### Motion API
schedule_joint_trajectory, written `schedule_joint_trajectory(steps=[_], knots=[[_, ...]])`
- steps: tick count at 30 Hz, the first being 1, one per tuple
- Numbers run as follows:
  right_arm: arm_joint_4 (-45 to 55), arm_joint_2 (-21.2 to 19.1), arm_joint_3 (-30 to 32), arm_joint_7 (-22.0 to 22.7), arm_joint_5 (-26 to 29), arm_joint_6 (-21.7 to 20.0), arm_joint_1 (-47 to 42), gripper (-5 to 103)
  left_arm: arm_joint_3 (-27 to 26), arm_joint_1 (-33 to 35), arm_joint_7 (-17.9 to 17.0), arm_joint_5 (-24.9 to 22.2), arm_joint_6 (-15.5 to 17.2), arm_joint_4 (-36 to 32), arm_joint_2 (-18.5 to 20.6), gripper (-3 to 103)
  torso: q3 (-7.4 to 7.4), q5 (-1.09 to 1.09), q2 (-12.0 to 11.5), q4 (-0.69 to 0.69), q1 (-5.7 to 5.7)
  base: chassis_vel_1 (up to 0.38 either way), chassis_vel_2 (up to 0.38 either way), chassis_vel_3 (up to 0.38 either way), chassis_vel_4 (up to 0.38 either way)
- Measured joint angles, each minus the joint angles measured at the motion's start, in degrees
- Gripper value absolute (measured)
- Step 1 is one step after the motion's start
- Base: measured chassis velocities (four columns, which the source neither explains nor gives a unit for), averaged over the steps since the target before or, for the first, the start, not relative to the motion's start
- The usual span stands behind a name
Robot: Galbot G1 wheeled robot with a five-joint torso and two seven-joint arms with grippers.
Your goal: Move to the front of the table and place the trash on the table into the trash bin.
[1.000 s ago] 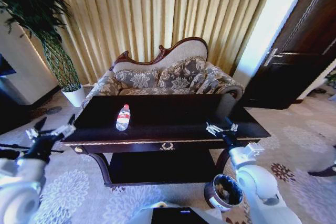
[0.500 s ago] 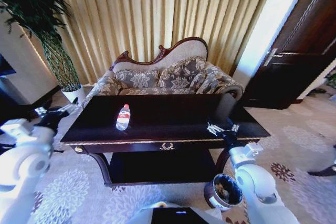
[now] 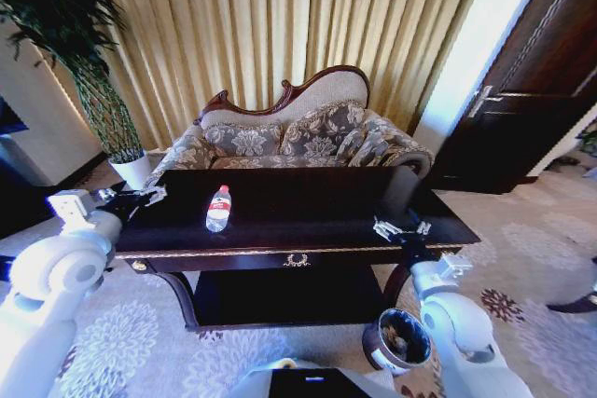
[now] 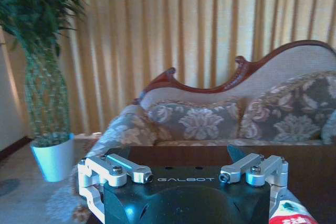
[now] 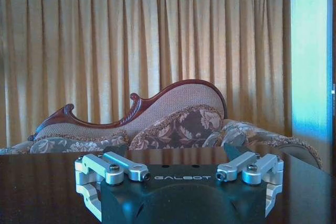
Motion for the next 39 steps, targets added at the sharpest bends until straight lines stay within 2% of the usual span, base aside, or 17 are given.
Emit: schedule_joint_trajectory(steps=[5,9,14,16,20,26,29,39], knots=[[0.3,0.14,0.12,0.15,0.16,0.0,-0.01,100,3.9,-3.18,0.51,-0.06,-1.88,1.05,0.29,100,0.0,0.01,0.0,-0.01,0.0,0.0,0.0,0.0,0.0],[0.51,0.08,0.48,0.22,0.31,0.01,-0.01,100,7.26,-4.98,0.05,1.29,-2.16,1.24,-0.57,100,0.0,0.0,0.0,-0.01,0.0,0.0,0.0,0.0,0.0],[0.63,-0.12,0.78,0.25,0.48,0.02,0.0,100,11.25,-7.07,-1.89,2.52,-2.23,1.57,-1.64,100,0.0,0.0,0.0,-0.01,0.0,0.0,0.0,0.0,0.0],[0.45,-0.29,0.74,0.26,0.54,0.03,0.28,100,14.61,-8.72,-5.06,2.99,-2.17,1.47,-2.41,100,0.0,0.0,0.0,-0.01,0.0,0.0,0.0,0.0,0.0],[-0.27,-0.41,0.38,0.26,0.54,0.03,1.02,100,17.22,-9.98,-6.45,3.1,-2.08,1.84,-2.91,100,0.0,0.0,0.0,-0.01,0.0,0.0,0.0,0.0,0.0],[-1.06,-0.54,0.08,0.26,0.53,-0.02,1.9,100,20.04,-11.17,-6.7,3.11,-2.05,2.55,-3.45,100,0.0,0.01,0.0,-0.01,0.0,0.0,0.0,0.0,0.0],[-1.38,-0.92,0.1,0.26,0.83,-0.11,2.43,100,22.78,-11.38,-8.16,3.22,-2.02,2.63,-4.2,100,0.0,0.0,0.0,-0.01,0.0,0.0,0.0,0.0,0.0],[-1.31,-1.9,-0.13,0.26,3.96,-1.69,3.81,100,27.14,-11.55,-8.25,4.62,-1.72,3.36,-6.06,100,0.0,0.0,0.0,-0.01,0.0,0.0,0.0,0.0,0.0]])
